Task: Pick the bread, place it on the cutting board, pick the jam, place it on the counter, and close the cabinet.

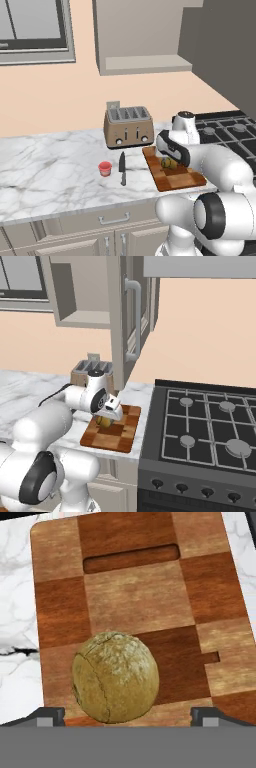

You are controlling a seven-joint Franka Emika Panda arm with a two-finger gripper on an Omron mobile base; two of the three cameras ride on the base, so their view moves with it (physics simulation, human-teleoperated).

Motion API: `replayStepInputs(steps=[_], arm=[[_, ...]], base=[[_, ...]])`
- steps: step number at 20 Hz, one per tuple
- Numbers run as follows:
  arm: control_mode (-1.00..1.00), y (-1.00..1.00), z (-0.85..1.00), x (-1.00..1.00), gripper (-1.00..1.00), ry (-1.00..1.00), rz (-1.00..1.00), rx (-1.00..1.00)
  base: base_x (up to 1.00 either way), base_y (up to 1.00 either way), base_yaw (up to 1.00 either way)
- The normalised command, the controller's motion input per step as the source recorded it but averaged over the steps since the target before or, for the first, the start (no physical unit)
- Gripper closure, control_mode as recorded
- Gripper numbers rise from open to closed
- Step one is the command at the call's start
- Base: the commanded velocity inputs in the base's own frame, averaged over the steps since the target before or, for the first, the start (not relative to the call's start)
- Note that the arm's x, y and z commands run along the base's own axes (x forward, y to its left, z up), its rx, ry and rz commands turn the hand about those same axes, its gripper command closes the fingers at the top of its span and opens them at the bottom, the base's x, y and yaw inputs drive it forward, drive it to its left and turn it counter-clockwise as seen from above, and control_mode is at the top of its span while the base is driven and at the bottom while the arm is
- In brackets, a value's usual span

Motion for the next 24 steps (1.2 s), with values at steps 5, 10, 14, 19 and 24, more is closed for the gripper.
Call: replayStepInputs(steps=[5, 10, 14, 19, 24], arm=[[-1.00, -0.03, 0.18, -0.16, -1.00, -0.06, 0.00, 0.00], [-1.00, -0.02, 0.20, -0.16, -1.00, -0.09, 0.00, 0.00], [-1.00, -0.01, 0.18, -0.20, -1.00, -0.13, 0.00, 0.00], [-1.00, 0.00, 0.15, -0.23, -1.00, -0.16, 0.00, 0.00], [-1.00, 0.00, 0.25, -0.24, -1.00, -0.14, 0.00, 0.00]], base=[[0.00, 0.00, 0.00], [0.00, 0.00, 0.00], [0.00, 0.00, 0.00], [0.00, 0.00, 0.00], [0.00, 0.00, 0.00]])
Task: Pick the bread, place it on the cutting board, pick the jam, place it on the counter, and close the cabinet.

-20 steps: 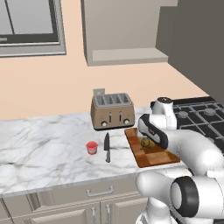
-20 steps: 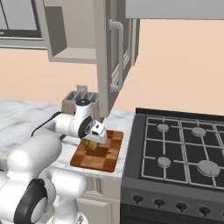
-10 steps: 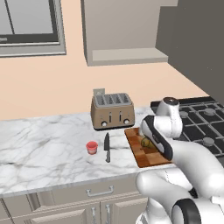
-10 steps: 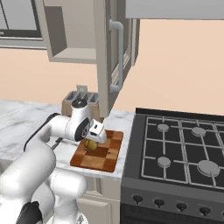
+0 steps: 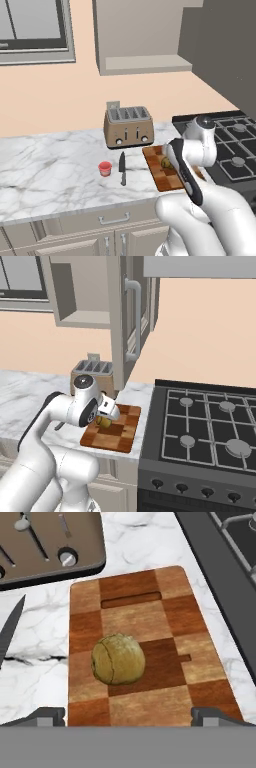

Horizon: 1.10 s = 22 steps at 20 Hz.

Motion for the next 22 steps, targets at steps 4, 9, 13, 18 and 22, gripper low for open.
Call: replayStepInputs(steps=[4, 9, 13, 18, 22], arm=[[-1.00, 0.00, 0.32, -0.24, -1.00, -0.15, 0.00, 0.00], [-1.00, 0.00, 0.37, -0.17, -1.00, -0.10, 0.00, 0.00], [-1.00, 0.00, 0.28, -0.25, -1.00, -0.10, 0.00, 0.00], [-1.00, 0.00, 0.21, -0.26, -1.00, -0.22, 0.00, -0.01], [-1.00, 0.00, 0.21, -0.32, -1.00, -0.21, 0.00, 0.00]], base=[[0.00, 0.00, 0.00], [0.00, 0.00, 0.00], [0.00, 0.00, 0.00], [0.00, 0.00, 0.00], [0.00, 0.00, 0.00]])
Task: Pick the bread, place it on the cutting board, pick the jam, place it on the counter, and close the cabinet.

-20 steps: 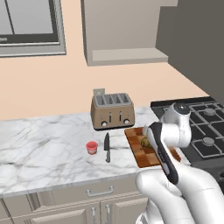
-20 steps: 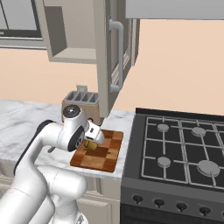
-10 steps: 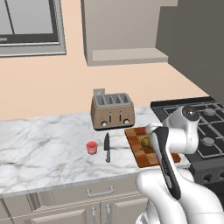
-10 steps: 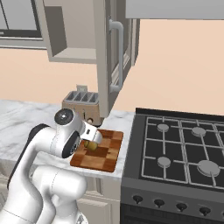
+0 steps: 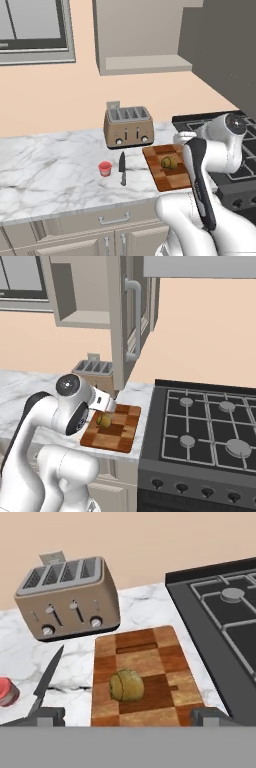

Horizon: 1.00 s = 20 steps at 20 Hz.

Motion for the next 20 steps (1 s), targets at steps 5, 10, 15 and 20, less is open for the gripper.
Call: replayStepInputs(steps=[5, 10, 15, 20], arm=[[-1.00, 0.00, 0.19, -0.37, -1.00, -0.23, 0.00, -0.01], [-1.00, 0.00, 0.12, -0.43, -1.00, -0.25, 0.00, -0.02], [-1.00, 0.00, 0.02, -0.49, -1.00, -0.23, 0.00, -0.03], [-1.00, 0.03, 0.00, -0.54, -1.00, -0.16, 0.00, -0.03]], base=[[0.00, 0.00, 0.00], [0.00, 0.00, 0.00], [0.00, 0.00, 0.00], [0.00, 0.00, 0.00]])
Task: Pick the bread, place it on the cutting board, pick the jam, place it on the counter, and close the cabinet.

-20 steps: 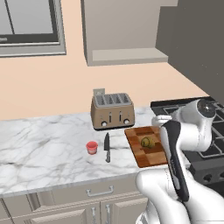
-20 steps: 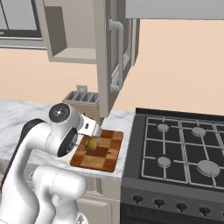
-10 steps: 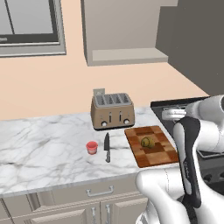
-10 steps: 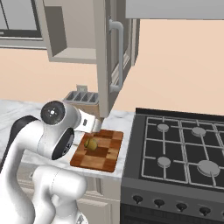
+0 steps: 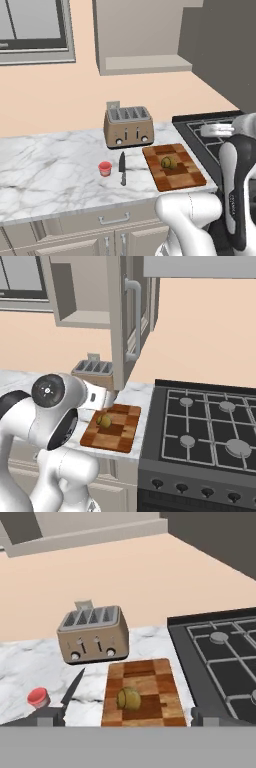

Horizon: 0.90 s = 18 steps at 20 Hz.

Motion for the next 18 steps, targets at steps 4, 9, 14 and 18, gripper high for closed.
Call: replayStepInputs(steps=[4, 9, 14, 18], arm=[[-1.00, 0.00, 0.06, -0.51, -1.00, -0.16, 0.00, -0.03], [-1.00, 0.00, 0.07, -0.50, -1.00, -0.23, 0.00, -0.06], [-1.00, 0.00, 0.09, -0.43, -1.00, -0.26, 0.00, -0.06], [-1.00, 0.00, 0.05, -0.36, -1.00, -0.23, 0.00, -0.04]], base=[[0.00, 0.00, 0.00], [0.00, 0.00, 0.00], [0.00, 0.00, 0.00], [0.00, 0.00, 0.00]])
